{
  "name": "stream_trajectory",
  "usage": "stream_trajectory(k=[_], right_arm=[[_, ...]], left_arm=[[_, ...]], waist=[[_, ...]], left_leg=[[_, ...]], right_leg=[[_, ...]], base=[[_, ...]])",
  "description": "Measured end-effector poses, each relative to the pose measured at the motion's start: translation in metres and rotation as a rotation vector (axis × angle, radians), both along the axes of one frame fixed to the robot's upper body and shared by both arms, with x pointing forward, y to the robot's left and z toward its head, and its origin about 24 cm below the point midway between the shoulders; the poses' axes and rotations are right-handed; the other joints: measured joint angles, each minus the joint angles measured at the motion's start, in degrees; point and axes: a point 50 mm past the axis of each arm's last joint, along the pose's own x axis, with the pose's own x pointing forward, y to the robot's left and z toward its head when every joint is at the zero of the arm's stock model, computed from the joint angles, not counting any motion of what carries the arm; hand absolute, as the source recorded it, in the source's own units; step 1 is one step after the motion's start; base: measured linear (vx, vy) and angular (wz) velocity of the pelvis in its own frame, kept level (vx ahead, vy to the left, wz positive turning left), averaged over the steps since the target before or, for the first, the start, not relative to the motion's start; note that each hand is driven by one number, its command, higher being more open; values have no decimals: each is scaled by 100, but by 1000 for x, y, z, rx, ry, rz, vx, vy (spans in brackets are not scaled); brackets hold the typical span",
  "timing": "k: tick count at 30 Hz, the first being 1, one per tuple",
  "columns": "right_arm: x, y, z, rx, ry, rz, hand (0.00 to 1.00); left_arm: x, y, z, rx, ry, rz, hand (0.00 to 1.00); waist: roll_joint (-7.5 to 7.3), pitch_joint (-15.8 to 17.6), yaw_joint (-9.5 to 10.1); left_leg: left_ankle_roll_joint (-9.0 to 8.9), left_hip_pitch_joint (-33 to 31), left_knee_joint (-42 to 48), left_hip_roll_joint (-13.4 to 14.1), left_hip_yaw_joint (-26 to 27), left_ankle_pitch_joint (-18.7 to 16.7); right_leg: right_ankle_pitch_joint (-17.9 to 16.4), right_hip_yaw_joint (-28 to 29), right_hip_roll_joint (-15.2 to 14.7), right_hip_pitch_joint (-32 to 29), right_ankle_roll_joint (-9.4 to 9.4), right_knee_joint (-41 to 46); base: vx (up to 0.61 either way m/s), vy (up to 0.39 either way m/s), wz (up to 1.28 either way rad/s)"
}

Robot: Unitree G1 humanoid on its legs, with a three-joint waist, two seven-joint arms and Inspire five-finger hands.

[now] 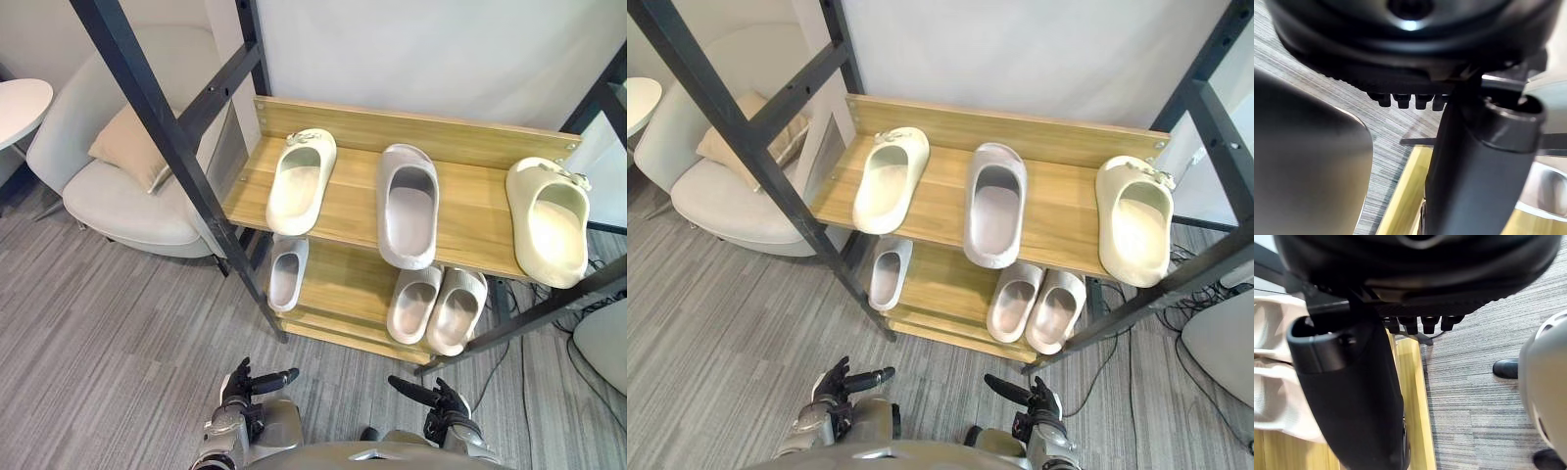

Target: Organize the slippers on the shoe rack

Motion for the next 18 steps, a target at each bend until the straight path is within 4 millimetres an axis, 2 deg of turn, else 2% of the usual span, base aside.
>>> stream_trajectory(k=[2, 3, 7, 18], right_arm=[[0, 10, -1, 22, 2, 10, 100], [0, 14, -2, 35, 6, 15, 100], [1, 14, -2, 31, 6, 46, 100], [-11, 14, -7, -6, 87, 217, 100]], left_arm=[[2, 6, 1, 26, -1, -26, 100], [2, 10, 2, 40, 1, -35, 100], [-1, 12, 0, 45, 19, -40, 100], [-2, 7, -2, 72, 41, -164, 100]], waist=[[-283, 9, 8], [-366, 5, 26], [-324, 4, 28], [-429, -85, -33]], left_leg=[[99, 218, -624, -343, -45, 63], [155, 257, -766, -463, -39, 133], [209, 523, -979, -635, 23, 166], [201, 1044, -2203, -752, -35, 804]], right_leg=[[53, 28, -194, -33, 89, -180], [78, 30, -283, 4, 127, -300], [92, 128, -404, 199, 145, -407], [183, 115, -410, 211, 76, -522]], base=[[139, 205, 14], [103, 105, 15], [48, 34, -1], [-7, -44, 1]])
